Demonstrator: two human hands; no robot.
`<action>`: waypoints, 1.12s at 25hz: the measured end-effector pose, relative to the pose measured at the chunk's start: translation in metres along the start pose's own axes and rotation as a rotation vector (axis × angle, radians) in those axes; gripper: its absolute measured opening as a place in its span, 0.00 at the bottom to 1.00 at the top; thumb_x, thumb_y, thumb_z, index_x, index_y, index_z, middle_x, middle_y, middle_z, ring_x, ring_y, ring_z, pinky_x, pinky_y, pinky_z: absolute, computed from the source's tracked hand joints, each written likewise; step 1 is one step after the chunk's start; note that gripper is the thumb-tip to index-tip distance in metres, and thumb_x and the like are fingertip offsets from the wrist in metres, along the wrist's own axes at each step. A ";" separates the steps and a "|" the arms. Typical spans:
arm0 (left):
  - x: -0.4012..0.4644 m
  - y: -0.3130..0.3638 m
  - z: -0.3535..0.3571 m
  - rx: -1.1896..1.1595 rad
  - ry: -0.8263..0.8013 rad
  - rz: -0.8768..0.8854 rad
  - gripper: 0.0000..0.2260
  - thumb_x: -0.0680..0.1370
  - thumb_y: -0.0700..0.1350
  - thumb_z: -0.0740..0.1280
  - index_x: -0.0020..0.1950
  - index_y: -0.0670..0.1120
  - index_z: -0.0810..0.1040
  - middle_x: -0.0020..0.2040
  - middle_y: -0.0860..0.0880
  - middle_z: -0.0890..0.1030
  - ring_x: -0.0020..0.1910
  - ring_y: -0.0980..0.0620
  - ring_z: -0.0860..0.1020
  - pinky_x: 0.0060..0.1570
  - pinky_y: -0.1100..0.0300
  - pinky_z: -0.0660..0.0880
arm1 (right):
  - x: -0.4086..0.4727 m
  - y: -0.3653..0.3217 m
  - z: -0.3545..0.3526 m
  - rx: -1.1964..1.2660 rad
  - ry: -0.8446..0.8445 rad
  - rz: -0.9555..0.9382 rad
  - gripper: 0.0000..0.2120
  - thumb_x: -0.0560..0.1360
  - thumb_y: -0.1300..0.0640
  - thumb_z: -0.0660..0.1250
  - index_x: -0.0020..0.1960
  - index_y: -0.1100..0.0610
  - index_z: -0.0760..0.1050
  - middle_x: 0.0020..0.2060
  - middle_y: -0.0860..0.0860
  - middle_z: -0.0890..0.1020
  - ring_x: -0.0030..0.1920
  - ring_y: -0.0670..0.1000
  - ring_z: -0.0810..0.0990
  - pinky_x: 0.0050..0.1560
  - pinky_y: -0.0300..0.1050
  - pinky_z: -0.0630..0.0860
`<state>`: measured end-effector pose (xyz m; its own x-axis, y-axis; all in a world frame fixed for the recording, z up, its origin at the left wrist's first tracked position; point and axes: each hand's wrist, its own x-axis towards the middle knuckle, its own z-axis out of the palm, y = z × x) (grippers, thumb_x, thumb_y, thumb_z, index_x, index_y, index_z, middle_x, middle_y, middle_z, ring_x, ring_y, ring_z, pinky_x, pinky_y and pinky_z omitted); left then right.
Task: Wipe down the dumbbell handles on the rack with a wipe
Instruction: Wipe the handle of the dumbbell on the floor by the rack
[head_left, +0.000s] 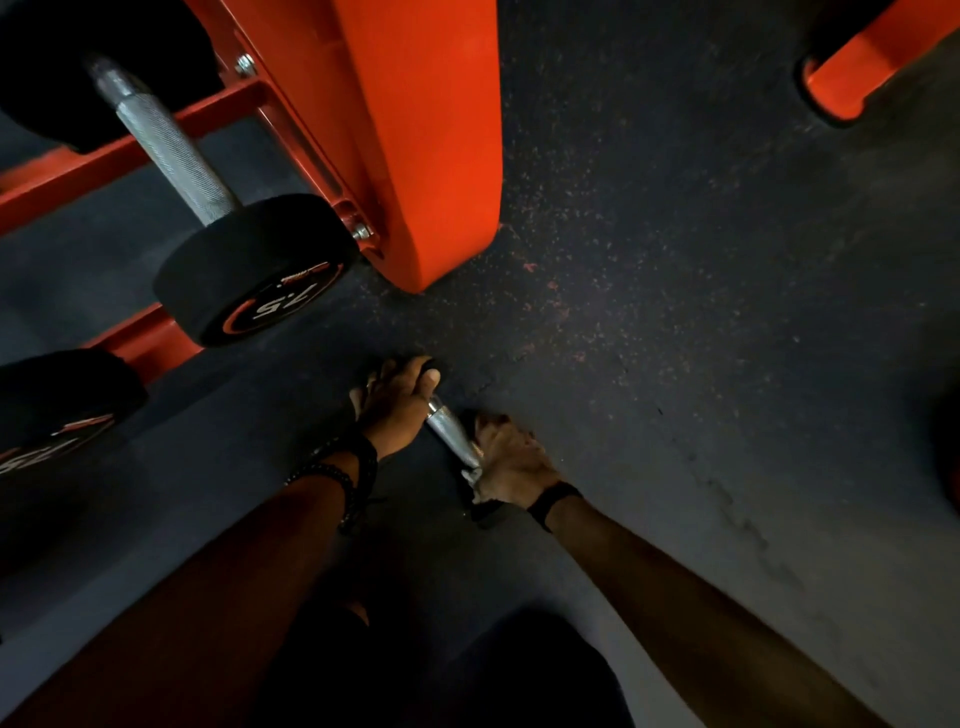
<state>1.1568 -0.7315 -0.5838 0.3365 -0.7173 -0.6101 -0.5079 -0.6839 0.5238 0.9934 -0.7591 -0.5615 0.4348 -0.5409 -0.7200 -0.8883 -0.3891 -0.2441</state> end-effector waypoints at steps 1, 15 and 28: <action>0.000 0.000 0.000 -0.004 0.002 0.000 0.19 0.85 0.53 0.53 0.75 0.54 0.67 0.75 0.45 0.64 0.75 0.42 0.59 0.74 0.41 0.49 | 0.000 0.006 -0.005 0.126 -0.040 0.019 0.32 0.68 0.55 0.76 0.68 0.60 0.69 0.64 0.57 0.73 0.63 0.56 0.73 0.63 0.47 0.71; -0.001 -0.019 0.005 -0.027 0.030 0.038 0.19 0.84 0.55 0.53 0.74 0.55 0.67 0.74 0.44 0.66 0.74 0.42 0.61 0.74 0.41 0.50 | -0.013 -0.035 0.026 0.073 0.031 0.100 0.30 0.78 0.59 0.62 0.75 0.68 0.56 0.67 0.66 0.68 0.65 0.66 0.70 0.67 0.58 0.67; 0.014 -0.032 0.010 -0.003 0.015 0.043 0.27 0.78 0.64 0.49 0.74 0.56 0.67 0.74 0.44 0.68 0.73 0.41 0.64 0.73 0.38 0.54 | 0.001 -0.018 0.019 0.230 0.139 0.137 0.19 0.79 0.61 0.61 0.70 0.62 0.67 0.66 0.62 0.70 0.65 0.62 0.72 0.67 0.52 0.68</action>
<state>1.1694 -0.7180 -0.6149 0.3266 -0.7481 -0.5777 -0.5195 -0.6527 0.5515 1.0072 -0.7385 -0.5699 0.3101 -0.6796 -0.6648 -0.9436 -0.1345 -0.3027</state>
